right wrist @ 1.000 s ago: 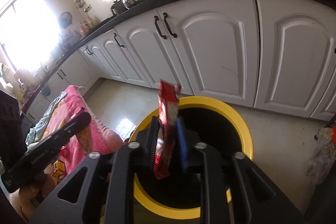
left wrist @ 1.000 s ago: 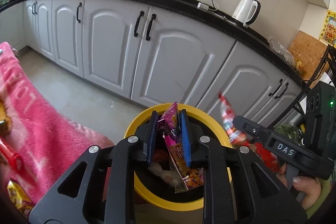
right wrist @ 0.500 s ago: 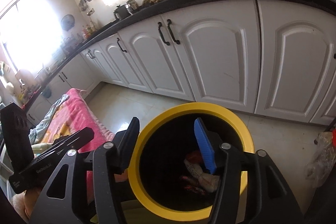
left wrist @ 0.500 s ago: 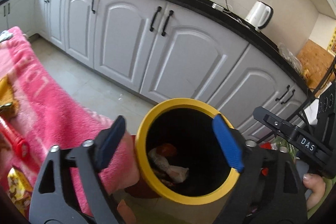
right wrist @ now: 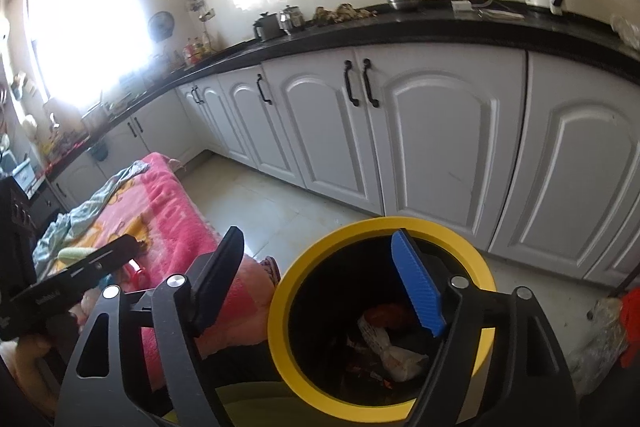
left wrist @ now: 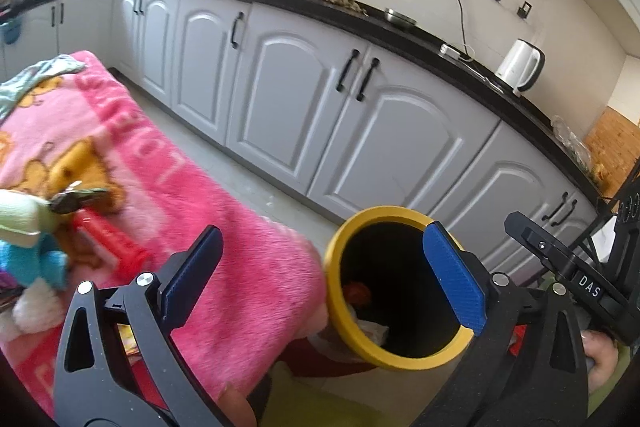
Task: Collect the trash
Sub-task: 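Move both open tools back over the remaining trash on the blanket, then grasp the purple wrapper with the left tool while the right tool grasps the green sponge, then carry the purple wrapper and green sponge over the yellow bin and open both tools, then move both open tools back over the remaining trash on the blanket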
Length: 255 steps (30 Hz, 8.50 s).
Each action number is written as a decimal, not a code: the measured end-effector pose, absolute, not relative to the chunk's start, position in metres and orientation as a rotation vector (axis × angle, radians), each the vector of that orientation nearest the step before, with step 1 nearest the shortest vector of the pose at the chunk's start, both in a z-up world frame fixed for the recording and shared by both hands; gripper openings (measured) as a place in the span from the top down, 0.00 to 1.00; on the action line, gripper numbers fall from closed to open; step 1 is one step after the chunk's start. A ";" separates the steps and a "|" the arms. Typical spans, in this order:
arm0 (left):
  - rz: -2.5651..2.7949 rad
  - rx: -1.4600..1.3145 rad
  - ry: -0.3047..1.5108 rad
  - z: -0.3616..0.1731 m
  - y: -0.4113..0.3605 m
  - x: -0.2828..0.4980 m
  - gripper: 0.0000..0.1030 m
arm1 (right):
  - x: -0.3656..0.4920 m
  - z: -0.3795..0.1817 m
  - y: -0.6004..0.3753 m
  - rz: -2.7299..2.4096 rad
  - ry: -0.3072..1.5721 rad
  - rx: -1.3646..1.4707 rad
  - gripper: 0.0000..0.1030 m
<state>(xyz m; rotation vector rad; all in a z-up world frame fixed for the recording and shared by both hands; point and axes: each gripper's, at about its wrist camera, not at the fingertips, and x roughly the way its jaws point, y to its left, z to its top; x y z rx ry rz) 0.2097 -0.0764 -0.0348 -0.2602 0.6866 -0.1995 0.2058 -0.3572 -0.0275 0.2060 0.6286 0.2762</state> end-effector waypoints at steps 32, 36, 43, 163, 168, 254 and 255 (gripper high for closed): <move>0.137 -0.359 0.566 -0.012 0.092 0.121 0.11 | 0.154 0.002 -0.202 0.602 0.558 -0.077 0.17; 0.170 -0.370 0.559 -0.012 0.108 0.112 0.11 | 0.149 0.004 -0.180 0.659 0.559 -0.093 0.17; 0.231 -0.401 0.560 -0.017 0.138 0.099 0.11 | 0.143 0.007 -0.140 0.745 0.556 -0.126 0.17; -0.379 -0.254 0.700 0.015 -0.007 0.202 0.67 | 0.189 0.029 -0.290 0.555 0.540 0.033 0.66; -0.423 -0.229 0.708 0.014 -0.038 0.213 0.67 | 0.188 0.028 -0.323 0.487 0.536 0.069 0.66; 0.042 -0.320 0.609 -0.001 0.091 0.124 0.11 | 0.154 0.006 -0.226 0.593 0.590 -0.042 0.20; 0.051 -0.325 0.607 0.000 0.096 0.123 0.11 | 0.154 0.007 -0.220 0.607 0.590 -0.049 0.20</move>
